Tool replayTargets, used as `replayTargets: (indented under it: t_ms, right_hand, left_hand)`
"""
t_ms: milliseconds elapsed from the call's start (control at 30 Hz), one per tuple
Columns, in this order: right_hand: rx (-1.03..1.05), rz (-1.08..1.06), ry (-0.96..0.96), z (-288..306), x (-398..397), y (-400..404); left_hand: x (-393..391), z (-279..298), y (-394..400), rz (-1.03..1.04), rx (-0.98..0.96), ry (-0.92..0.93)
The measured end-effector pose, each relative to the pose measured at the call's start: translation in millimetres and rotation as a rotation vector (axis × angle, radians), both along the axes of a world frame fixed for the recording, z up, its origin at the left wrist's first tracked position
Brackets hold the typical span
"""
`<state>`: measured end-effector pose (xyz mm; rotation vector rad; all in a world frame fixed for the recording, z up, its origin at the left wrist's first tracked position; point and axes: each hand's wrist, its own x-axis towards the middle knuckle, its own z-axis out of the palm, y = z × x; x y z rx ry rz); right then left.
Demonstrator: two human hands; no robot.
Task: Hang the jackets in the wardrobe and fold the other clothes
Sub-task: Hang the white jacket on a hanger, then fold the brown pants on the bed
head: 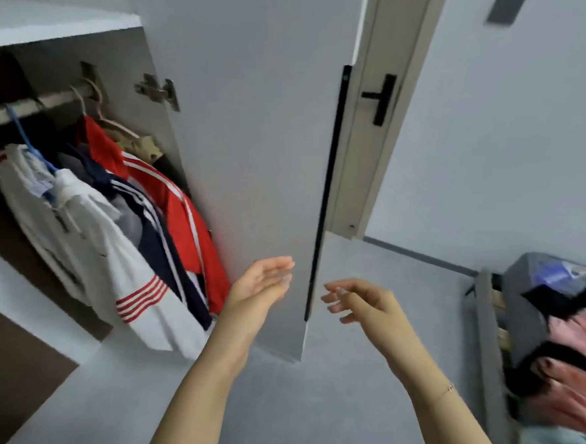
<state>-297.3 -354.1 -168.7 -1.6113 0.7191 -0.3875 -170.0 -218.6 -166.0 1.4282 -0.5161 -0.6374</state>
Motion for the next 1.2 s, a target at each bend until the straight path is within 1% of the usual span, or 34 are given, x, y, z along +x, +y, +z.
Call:
replayTargets:
  t_ms: [200,367,600,767,900,1033,1100,1200]
  right_hand:
    - [0.024,-0.318,-0.028,-16.2,-135.2,-68.1]
    - [0.029,-0.587,-0.006,-37.4,-280.5,-124.9]
    - [0.175,-0.942,0.054,-71.7,-481.7,-188.7]
    - [0.289,-1.103,0.097,-105.9,-570.1,-219.1]
    - [0.403,-1.161,0.152,-164.2,-601.7,-251.8]
    - [0.496,-1.243,0.202,-250.8,-618.4,-288.6]
    - [0.531,-1.300,0.209,-298.9,-623.9,-304.7]
    - [0.597,-1.365,0.187,-366.0,-627.7,-318.3]
  left_hand:
    - [-100.5,-0.4,-117.8,-0.352,0.056,-0.023]
    - [-227.1,-12.5,-221.0,-0.641,0.059,-0.023]
    - [-422.2,-60.0,-331.9,-0.989,0.170,0.033]
    - [-509.7,-101.7,-397.6,-1.135,0.304,0.040]
    - [-541.8,-165.7,-453.0,-1.185,0.465,-0.004]
    - [-561.8,-267.9,-507.3,-1.253,0.614,-0.139]
    - [-574.0,-326.5,-526.9,-1.308,0.681,-0.270]
    - [-592.1,-405.6,-536.3,-1.397,0.810,-0.559]
